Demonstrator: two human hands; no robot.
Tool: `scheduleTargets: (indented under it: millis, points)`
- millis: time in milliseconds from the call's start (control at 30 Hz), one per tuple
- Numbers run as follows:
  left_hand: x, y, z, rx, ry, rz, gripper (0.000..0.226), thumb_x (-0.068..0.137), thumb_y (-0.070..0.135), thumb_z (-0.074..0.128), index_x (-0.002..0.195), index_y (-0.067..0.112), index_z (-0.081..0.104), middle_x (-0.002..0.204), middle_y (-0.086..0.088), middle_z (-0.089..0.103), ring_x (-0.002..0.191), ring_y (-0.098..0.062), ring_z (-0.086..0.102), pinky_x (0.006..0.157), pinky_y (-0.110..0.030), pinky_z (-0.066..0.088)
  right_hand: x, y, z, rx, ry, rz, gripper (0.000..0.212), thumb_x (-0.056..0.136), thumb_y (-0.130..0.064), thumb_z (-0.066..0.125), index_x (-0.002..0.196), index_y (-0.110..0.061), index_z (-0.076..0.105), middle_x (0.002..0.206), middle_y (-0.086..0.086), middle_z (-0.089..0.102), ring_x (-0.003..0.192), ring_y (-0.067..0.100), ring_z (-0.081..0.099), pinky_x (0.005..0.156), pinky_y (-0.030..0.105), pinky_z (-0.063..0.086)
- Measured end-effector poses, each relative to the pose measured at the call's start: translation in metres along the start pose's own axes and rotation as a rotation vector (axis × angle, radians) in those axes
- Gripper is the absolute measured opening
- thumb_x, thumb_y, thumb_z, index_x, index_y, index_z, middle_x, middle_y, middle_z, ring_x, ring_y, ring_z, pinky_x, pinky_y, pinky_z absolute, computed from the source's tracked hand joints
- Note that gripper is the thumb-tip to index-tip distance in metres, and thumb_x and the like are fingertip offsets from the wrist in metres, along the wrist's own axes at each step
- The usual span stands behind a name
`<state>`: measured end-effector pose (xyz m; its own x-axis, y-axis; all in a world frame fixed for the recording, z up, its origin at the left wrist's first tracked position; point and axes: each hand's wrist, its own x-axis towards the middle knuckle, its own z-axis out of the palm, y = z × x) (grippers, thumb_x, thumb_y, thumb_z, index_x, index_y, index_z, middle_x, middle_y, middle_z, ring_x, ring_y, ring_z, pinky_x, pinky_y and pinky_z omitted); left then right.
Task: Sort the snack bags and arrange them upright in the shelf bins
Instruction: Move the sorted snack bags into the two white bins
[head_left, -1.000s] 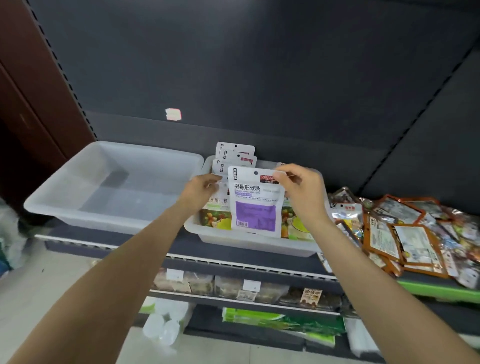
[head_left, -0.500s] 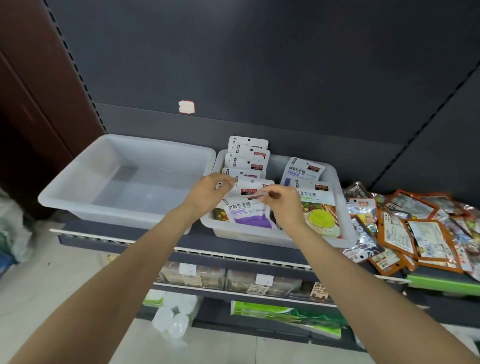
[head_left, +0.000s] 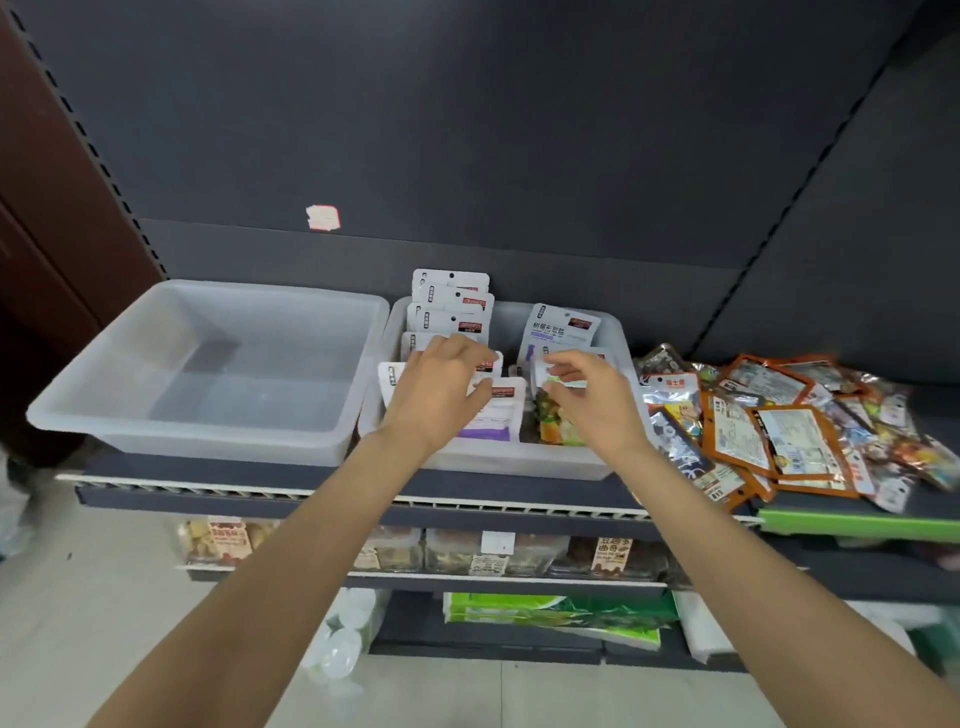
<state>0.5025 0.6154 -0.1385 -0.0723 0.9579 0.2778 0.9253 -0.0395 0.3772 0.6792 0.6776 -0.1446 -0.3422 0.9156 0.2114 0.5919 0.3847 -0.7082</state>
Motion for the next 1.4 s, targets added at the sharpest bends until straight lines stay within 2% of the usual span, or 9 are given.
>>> scheduleTargets:
  millis: [133,233,367,467,600,767,1000,1267,1400]
  points:
    - [0.01,0.058,0.017,-0.057,-0.024,0.085,0.029,0.095,0.025,0.05,0.123,0.019,0.058,0.117,-0.001,0.06,0.106,-0.021,0.055,0.087,-0.035,0.045,-0.016,0.032,-0.053,-0.097,0.038,-0.029,0.029,0.09,-0.007,0.058,0.119,-0.012,0.062,0.115,0.006,0.061,0.103,0.012,0.056,0.081,0.008,0.037]
    - [0.025,0.115,0.035,-0.1,-0.059,0.087,0.026,0.095,0.027,0.049,0.118,0.021,0.06,0.11,0.003,0.065,0.095,-0.019,0.061,0.078,-0.035,0.05,-0.032,0.065,-0.103,-0.245,0.067,0.006,0.03,0.092,-0.009,0.055,0.122,-0.011,0.06,0.119,0.009,0.057,0.11,0.023,0.053,0.087,0.024,0.038]
    - [0.046,0.208,0.072,-0.122,-0.14,0.116,0.024,0.095,0.028,0.049,0.115,0.021,0.061,0.109,0.001,0.065,0.099,-0.022,0.06,0.073,-0.032,0.046,-0.06,0.122,-0.18,-0.389,0.01,0.062,0.029,0.094,-0.017,0.052,0.122,-0.013,0.059,0.122,0.009,0.055,0.11,0.027,0.053,0.086,0.036,0.045]
    - [0.06,0.284,0.109,-0.113,-0.193,0.14,0.024,0.094,0.027,0.049,0.113,0.022,0.062,0.108,-0.001,0.066,0.101,-0.024,0.06,0.077,-0.034,0.047,-0.079,0.172,-0.24,-0.436,-0.045,0.136,0.032,0.095,-0.021,0.052,0.126,-0.015,0.056,0.127,0.009,0.055,0.112,0.026,0.054,0.088,0.038,0.048]
    - [0.077,0.378,0.164,-0.159,-0.344,0.188,0.023,0.095,0.032,0.049,0.113,0.023,0.062,0.105,-0.002,0.066,0.097,-0.023,0.061,0.082,-0.039,0.05,-0.105,0.24,-0.318,-0.437,-0.057,0.218,0.028,0.094,-0.021,0.053,0.12,-0.014,0.06,0.117,0.01,0.061,0.106,0.028,0.058,0.085,0.042,0.05]
    - [0.093,0.484,0.226,-0.274,-0.528,0.313,0.02,0.094,0.029,0.053,0.111,0.024,0.063,0.097,-0.002,0.064,0.09,-0.021,0.059,0.08,-0.034,0.049,-0.134,0.323,-0.406,-0.409,-0.021,0.355,0.026,0.092,-0.019,0.057,0.117,-0.015,0.063,0.109,0.012,0.065,0.102,0.029,0.061,0.087,0.038,0.048]
    - [0.145,0.606,0.309,-0.347,-0.452,0.377,0.024,0.094,0.032,0.053,0.116,0.024,0.062,0.116,0.003,0.065,0.105,-0.018,0.059,0.09,-0.034,0.048,-0.143,0.431,-0.497,-0.399,0.175,0.461,0.031,0.093,-0.014,0.054,0.124,-0.011,0.059,0.113,0.014,0.058,0.103,0.028,0.059,0.087,0.035,0.045]
    - [0.234,0.714,0.393,-0.323,-0.48,0.364,0.026,0.096,0.03,0.049,0.118,0.025,0.06,0.113,0.003,0.063,0.101,-0.019,0.059,0.08,-0.031,0.046,-0.092,0.552,-0.582,-0.444,0.118,0.548,0.033,0.093,-0.013,0.052,0.125,-0.012,0.057,0.121,0.014,0.054,0.108,0.032,0.056,0.088,0.036,0.044]
    - [0.27,0.742,0.431,-0.316,-0.507,0.332,0.025,0.095,0.028,0.049,0.116,0.024,0.062,0.109,0.005,0.062,0.1,-0.018,0.059,0.079,-0.03,0.047,-0.064,0.601,-0.616,-0.423,0.169,0.56,0.036,0.093,-0.015,0.053,0.128,-0.012,0.055,0.123,0.015,0.054,0.113,0.034,0.052,0.089,0.039,0.045]
